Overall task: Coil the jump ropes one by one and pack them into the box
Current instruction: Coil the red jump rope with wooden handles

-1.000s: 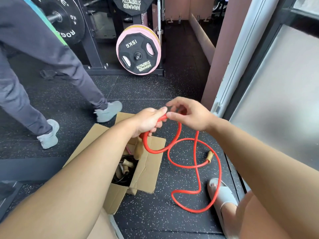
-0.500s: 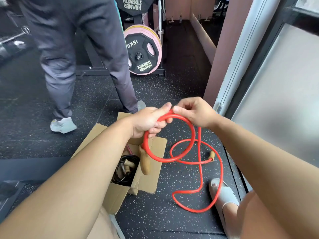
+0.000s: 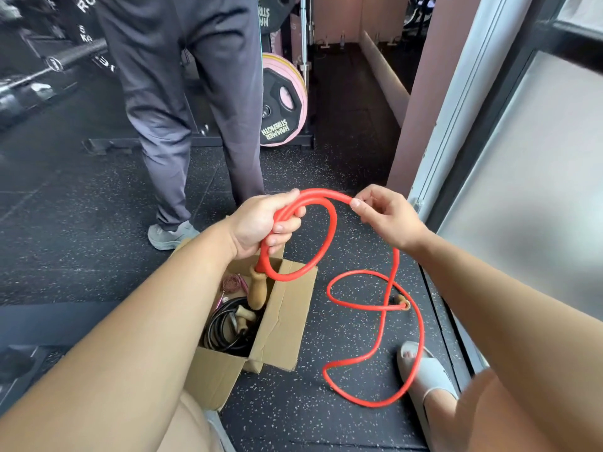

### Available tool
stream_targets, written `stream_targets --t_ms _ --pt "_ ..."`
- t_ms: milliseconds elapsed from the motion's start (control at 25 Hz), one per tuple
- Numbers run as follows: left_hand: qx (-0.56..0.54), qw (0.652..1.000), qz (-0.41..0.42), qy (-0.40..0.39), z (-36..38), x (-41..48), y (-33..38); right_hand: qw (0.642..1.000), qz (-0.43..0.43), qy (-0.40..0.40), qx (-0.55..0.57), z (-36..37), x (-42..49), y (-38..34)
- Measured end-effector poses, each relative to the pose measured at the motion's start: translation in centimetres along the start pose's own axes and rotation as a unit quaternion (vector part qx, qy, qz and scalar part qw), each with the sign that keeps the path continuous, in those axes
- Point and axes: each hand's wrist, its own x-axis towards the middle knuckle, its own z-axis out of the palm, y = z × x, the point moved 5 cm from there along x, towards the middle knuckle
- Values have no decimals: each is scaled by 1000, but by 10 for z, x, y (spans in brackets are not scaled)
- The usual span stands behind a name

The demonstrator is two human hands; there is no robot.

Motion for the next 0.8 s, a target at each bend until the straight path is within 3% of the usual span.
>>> stream_targets --t_ms 160,360,520,800 --pt "-28 998 41 26 6 1 8 994 72 -85 16 22 -4 4" --pt "-122 988 85 47 12 2 22 992 116 -56 -14 36 -13 21" --pt "-152 977 123 86 10 4 29 977 168 -125 -45 62 -24 33" --pt "-207 951 178 146 20 14 34 922 194 -212 -260 74 -30 29"
